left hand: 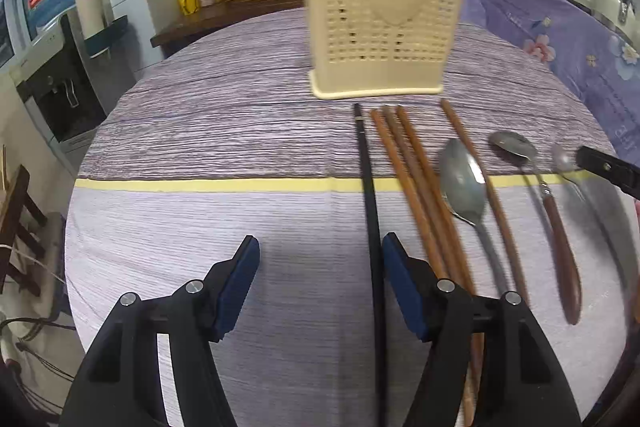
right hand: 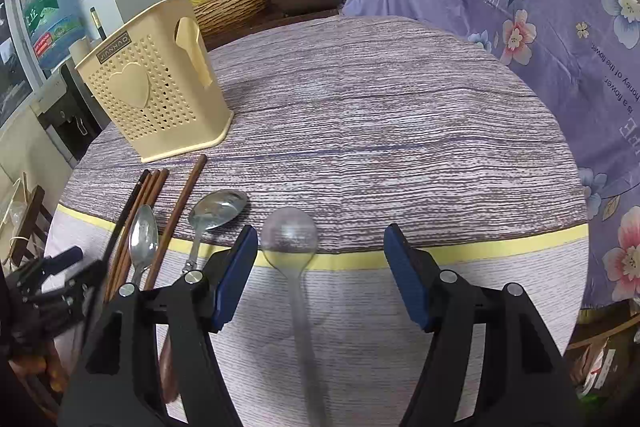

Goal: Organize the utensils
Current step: 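Grasp the metal spoon by its handle with the right gripper and lift, then grasp the second black chopstick with the left gripper while the right gripper holds the spoon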

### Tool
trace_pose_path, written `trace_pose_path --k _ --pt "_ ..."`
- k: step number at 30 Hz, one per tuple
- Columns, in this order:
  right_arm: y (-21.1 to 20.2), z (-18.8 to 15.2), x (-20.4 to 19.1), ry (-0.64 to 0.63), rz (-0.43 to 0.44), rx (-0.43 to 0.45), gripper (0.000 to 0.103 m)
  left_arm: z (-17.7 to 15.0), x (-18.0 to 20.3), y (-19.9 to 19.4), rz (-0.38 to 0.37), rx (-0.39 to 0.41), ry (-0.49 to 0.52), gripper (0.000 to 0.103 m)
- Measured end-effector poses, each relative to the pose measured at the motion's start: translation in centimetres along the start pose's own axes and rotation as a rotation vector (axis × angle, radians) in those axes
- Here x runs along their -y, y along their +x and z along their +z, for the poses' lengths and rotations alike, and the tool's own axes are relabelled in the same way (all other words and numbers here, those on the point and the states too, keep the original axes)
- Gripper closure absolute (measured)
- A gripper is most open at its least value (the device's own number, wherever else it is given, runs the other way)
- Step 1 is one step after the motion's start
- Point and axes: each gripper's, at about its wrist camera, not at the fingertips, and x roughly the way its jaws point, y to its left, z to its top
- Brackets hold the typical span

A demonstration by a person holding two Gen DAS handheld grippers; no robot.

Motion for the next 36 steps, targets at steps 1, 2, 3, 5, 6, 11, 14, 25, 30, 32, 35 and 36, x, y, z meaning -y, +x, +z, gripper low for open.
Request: trace_pose_path --k 1,2,3,5,6,11,14,25,30,32,35,36 --pt "0.0 -0.1 0.1 -0.008 -0.004 -0.009 0.037 0.1 -0.6 0.1 -0.012 -0.007 -0.013 0.039" --pt "-0.1 -0.3 0.2 -0.021 -0.003 -0.026 0.037 0.3 -1.0 0.2 -0.01 -0.01 -0.02 0.039" --pt "-0.2 -0.4 0.2 -0.028 0.001 -0.035 0.037 0.5 -1.3 0.3 0.003 -0.015 -0.02 0.039" --pt "-0.3 -0.8 -0.2 -0.057 0.007 -0.052 0.037 0.9 -1.4 0.5 -0.003 -0.016 -0.017 0.039" --pt "-0.4 -1.0 -0.6 -0.076 0.009 -0.057 0.037 1.1 -1.4 0.8 -0.006 -0.021 -0.016 0.039" --pt "0.2 -1.0 -2.6 -0.165 0.011 -0.074 0.037 2.7 -0.2 1.8 -0.026 -0.039 0.036 0.039" --pt "0.8 -0.7 -2.8 -0.185 0.001 -0.086 0.037 4.0 -0.3 2.9 -0.046 -0.063 0.041 0.038" --pt "2.9 0.9 -3.0 -0.211 -0.015 -0.141 0.044 8.3 0.0 5.6 -0.061 -0.14 0.07 0.068" --pt "3.4 1.2 -3.8 -0.246 -0.045 -0.147 0.054 8.8 0.6 5.8 -0.056 -0.147 0.088 0.083" --pt "3.3 1.2 -4.0 -0.25 -0.042 -0.15 0.062 8.7 1.0 5.7 -0.057 -0.144 0.103 0.089" --pt "3.3 1.1 -4.0 -0.247 -0.04 -0.142 0.066 8.4 1.5 5.5 -0.044 -0.134 0.118 0.093" --pt "3.2 0.9 -4.1 -0.244 -0.038 -0.14 0.066 8.4 1.5 5.5 -0.043 -0.131 0.116 0.093"
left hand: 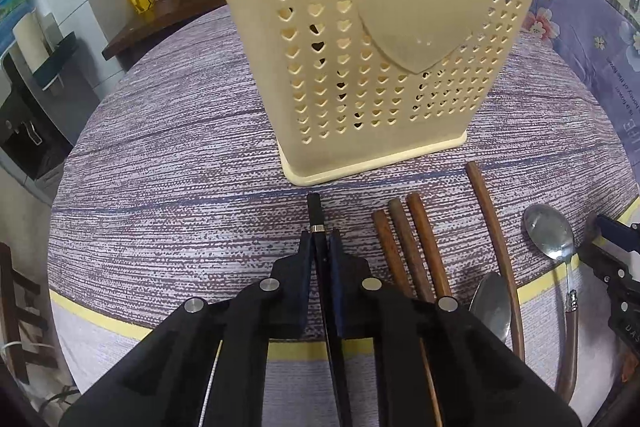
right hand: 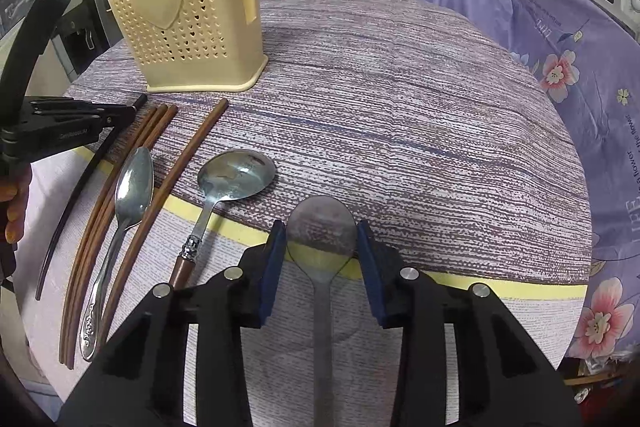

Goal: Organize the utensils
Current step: 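Grasp the second black chopstick with the left gripper while the right gripper holds the spoon, then carry the black chopstick and spoon above the holder and lower them in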

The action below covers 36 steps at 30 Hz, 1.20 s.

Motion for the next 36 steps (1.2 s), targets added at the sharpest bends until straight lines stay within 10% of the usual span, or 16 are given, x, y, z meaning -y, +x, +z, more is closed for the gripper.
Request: trace_pose_path --k 12,27,36 --pt "-1.0 0.1 0.7 0.044 0.056 0.043 0.066 0.0 -0.7 -0.9 -0.022 0.045 -0.061 0.094" --pt "-10.6 3.6 3.6 0.152 0.23 0.29 0.066 -0.5 -3.3 -15.1 -0.108 0.39 -0.131 0.094" --pt "-11.5 3.9 3.0 0.136 0.222 0.306 0.066 -1.1 -4.6 -17.4 -0.109 0.466 -0.172 0.094"
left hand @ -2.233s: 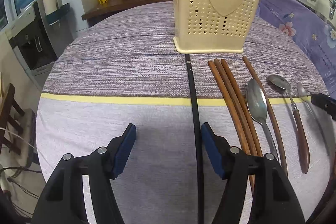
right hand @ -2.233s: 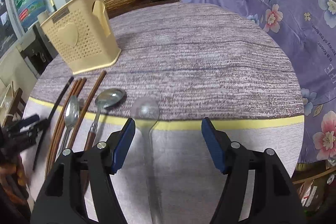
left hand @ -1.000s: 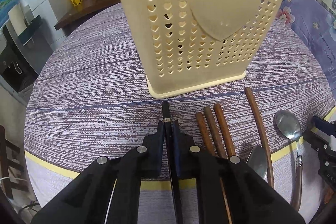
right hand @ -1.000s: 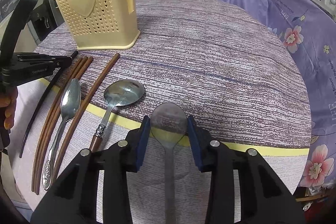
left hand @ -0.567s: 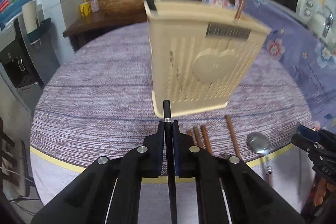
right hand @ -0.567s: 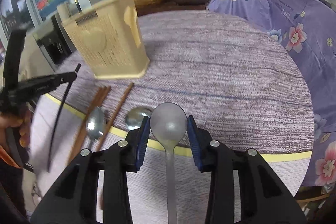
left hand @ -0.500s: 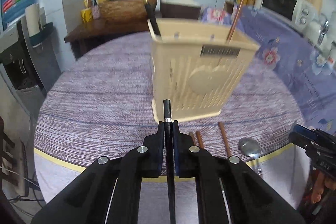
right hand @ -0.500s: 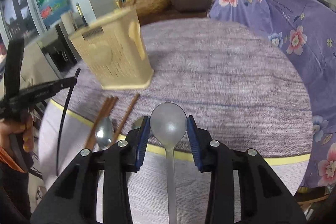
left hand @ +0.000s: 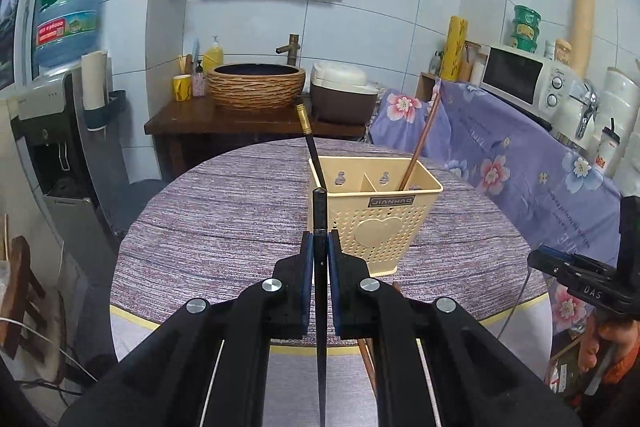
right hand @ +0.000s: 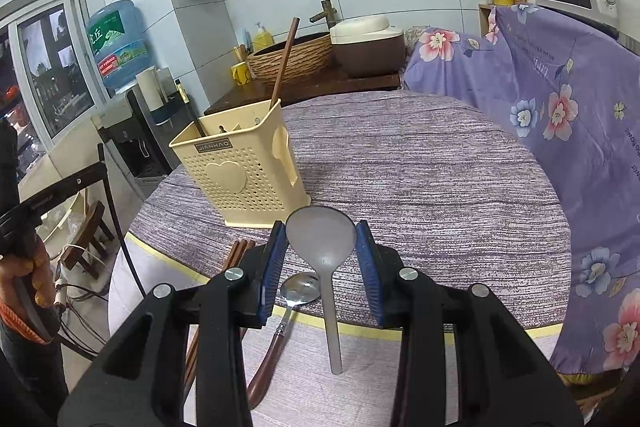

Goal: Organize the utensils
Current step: 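Carry the black chopstick and spoon above the holder and lower them in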

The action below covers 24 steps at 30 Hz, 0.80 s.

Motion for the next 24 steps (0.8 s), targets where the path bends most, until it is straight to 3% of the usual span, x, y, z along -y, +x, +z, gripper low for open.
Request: trace_pose_path --k 12,17,24 --pt "-0.7 2.1 -1.3 -0.029 0.04 0.042 0.066 1.3 -0.7 -1.4 -0.015 0.045 -0.018 0.095" --pt "-1.7 7.2 -3.9 -0.075 0.094 0.131 0.066 5.3 -0.3 -3.4 -0.03 0.117 -0.007 0.095" --pt "-1.8 16.6 -8.0 -0.101 0.132 0.261 0.066 14.2 2.1 -5.3 -0.034 0.239 0.025 0.094"
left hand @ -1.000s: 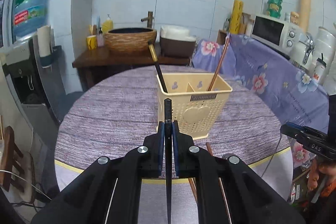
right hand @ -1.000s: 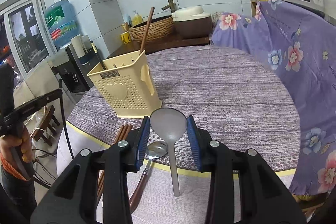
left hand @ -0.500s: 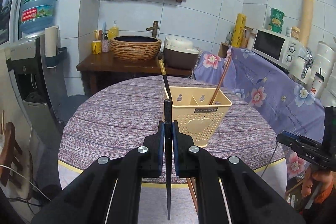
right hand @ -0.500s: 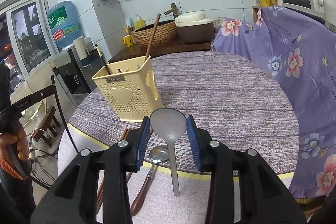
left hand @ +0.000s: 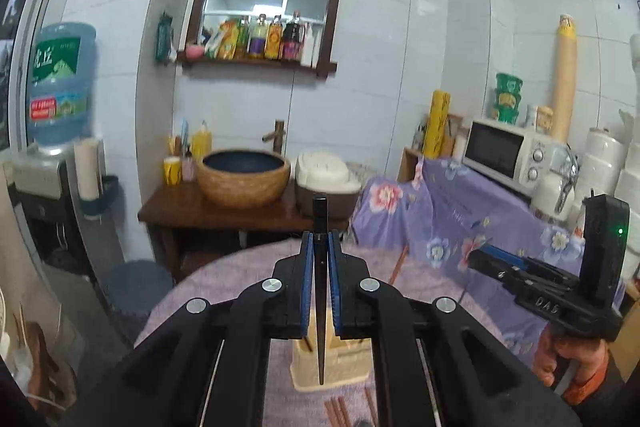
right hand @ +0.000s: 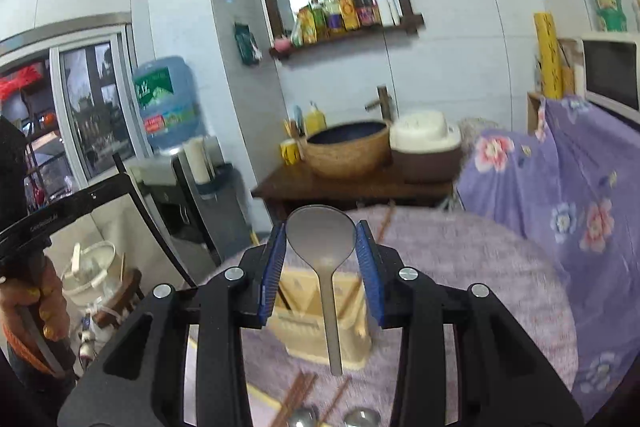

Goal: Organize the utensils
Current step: 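Carry the black chopstick and spoon above the holder and lower them in, then open both grippers to release the chopstick and spoon in the holder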

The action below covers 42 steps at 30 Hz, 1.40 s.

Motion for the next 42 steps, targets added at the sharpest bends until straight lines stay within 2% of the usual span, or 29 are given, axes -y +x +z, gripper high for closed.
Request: trace_pose_path --k 3,6,14,18,24,33,34,35,36,37,39,42 --pt "1.7 2.2 -1.1 -0.011 -0.015 0.034 0.066 2.1 0.5 1.6 0.025 0.029 -0.004 0.094" --pt "3.7 2.1 -1.4 -0.006 -0.034 0.037 0.066 2.2 0.3 3.6 0.038 0.034 -0.025 0.095" --pt "8.6 -3.7 -1.0 -0.011 -0.085 -0.011 0.066 -3.2 -0.5 8.0 0.075 -0.014 -0.056 0.094" --pt "10.2 -6.9 -0.4 -0.008 -0.115 -0.051 0.066 -6.3 -0.8 9.7 0.07 -0.076 -0.062 0.094" --pt "11.2 -9.9 -0.1 -0.018 -0.142 -0.082 0.066 -9.5 -1.9 11.2 0.061 -0.15 -0.089 0.094" --pt "11.5 -11.8 -0.3 -0.062 -0.173 -0.084 0.066 -10.4 -1.9 11.0 0.08 -0.147 -0.078 0.094" --pt "11.4 -11.8 -0.2 -0.059 -0.173 -0.083 0.065 -10.4 -1.8 11.1 0.084 -0.149 -0.079 0.094" --pt "11.2 -11.9 -0.2 -0.057 -0.173 -0.083 0.058 -10.4 -1.9 11.1 0.081 -0.15 -0.083 0.093" --pt "10.9 -11.9 -0.2 -0.057 -0.173 -0.079 0.052 -10.5 -1.9 10.9 0.071 -0.151 -0.09 0.087" --pt "10.6 -11.9 -0.3 -0.058 -0.173 -0.074 0.046 -10.5 -1.9 10.6 0.065 -0.15 -0.094 0.072" --pt "9.7 -12.0 -0.3 -0.063 -0.185 -0.065 0.046 -10.9 -1.9 9.7 0.075 -0.134 -0.094 0.052" --pt "8.5 -12.5 -0.2 -0.079 -0.203 -0.083 0.043 -11.8 -1.4 8.4 0.093 -0.133 -0.062 0.05"
